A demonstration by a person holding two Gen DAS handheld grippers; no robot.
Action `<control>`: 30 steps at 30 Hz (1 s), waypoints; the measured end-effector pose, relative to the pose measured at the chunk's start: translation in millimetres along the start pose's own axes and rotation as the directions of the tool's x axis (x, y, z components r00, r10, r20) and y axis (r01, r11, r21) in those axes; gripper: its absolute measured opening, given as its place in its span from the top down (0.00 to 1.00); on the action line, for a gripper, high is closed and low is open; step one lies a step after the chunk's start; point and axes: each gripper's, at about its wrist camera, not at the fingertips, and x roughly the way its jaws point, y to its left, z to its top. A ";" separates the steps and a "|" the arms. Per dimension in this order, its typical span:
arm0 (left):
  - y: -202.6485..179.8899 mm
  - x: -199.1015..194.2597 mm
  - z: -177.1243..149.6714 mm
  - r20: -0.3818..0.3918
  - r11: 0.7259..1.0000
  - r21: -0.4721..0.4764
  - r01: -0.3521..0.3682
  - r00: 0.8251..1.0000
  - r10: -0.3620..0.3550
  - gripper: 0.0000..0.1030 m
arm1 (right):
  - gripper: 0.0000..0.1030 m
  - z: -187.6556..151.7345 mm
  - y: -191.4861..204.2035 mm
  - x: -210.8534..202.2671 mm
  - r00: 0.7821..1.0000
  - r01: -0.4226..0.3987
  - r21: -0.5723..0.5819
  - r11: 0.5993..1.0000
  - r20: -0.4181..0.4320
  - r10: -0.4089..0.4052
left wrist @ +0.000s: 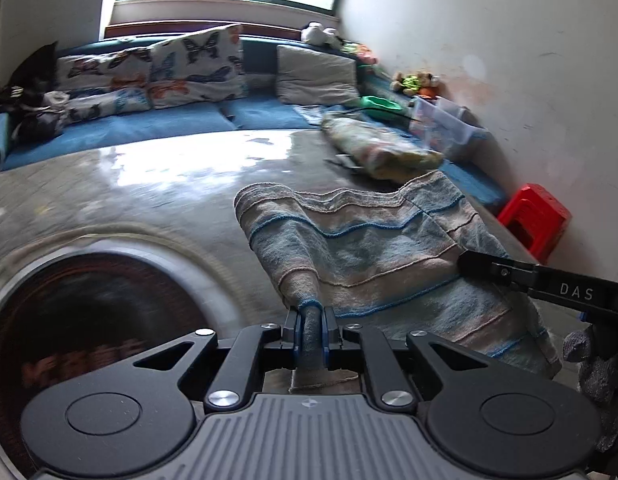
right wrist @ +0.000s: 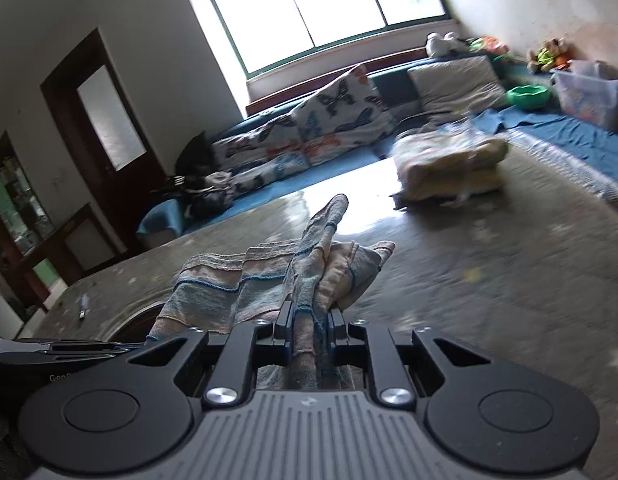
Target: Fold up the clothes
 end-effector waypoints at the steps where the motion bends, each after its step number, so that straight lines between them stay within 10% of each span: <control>1: -6.8 4.3 1.5 -0.003 1.000 0.007 0.008 1.000 -0.008 0.90 | 0.86 1.6 -5.0 -2.7 1.000 0.012 0.000 1.000 0.003 -0.012; 30: -46.3 33.3 -13.5 -0.024 0.993 0.115 -0.022 0.999 0.025 0.72 | 0.66 15.7 -72.0 -2.0 0.973 0.229 -0.009 0.973 -0.017 -0.229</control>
